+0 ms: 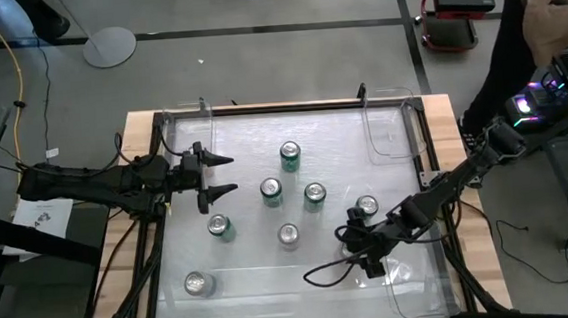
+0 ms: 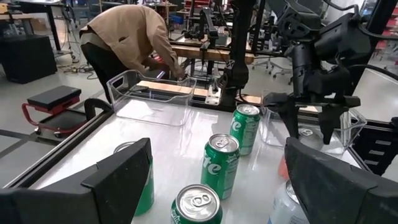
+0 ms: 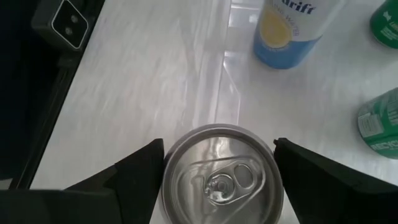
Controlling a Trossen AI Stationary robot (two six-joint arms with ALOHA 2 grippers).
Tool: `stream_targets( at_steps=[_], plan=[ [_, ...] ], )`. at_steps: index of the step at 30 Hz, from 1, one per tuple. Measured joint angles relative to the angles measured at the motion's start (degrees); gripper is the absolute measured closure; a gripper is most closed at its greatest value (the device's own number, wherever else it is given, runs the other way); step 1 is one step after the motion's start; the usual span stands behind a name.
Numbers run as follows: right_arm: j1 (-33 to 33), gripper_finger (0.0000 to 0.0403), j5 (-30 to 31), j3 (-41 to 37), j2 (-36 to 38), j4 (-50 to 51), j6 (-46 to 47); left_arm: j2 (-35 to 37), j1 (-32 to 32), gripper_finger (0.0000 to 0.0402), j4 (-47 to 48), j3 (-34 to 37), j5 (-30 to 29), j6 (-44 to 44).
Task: Sort soda cans
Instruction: Put the orange/white soda can into the left transparent bin
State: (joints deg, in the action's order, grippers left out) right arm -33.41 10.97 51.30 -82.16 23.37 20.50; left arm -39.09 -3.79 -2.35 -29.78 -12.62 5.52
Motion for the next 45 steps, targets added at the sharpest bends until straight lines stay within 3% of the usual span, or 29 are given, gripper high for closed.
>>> stream_targets(
  at_steps=[14,26,34,41,45],
  plan=[
    [-0.09,0.0118,0.02,-0.48,-0.27,-0.71,-2.10,0.00,-0.01,0.0058,1.22,0.00,0.00,0.46],
    [1.83,0.0082,-5.06,-0.58,-0.42,-0.68,-3.06,0.00,0.00,0.0058,1.25,0.00,-0.02,0.42],
    [-0.83,0.0083,-2.53,-0.60,-0.45,-0.23,-10.88,0.00,-0.02,0.0058,1.25,0.00,-0.01,0.42],
    [-1.15,0.0084,-0.53,-0.60,-0.45,0.28,-9.75,0.00,0.00,0.0058,1.25,0.00,-0.23,0.37],
    [0.46,0.0084,0.25,-0.71,-0.55,-0.97,-4.40,0.00,-0.02,0.0058,1.27,0.00,-0.75,0.35]
  ],
)
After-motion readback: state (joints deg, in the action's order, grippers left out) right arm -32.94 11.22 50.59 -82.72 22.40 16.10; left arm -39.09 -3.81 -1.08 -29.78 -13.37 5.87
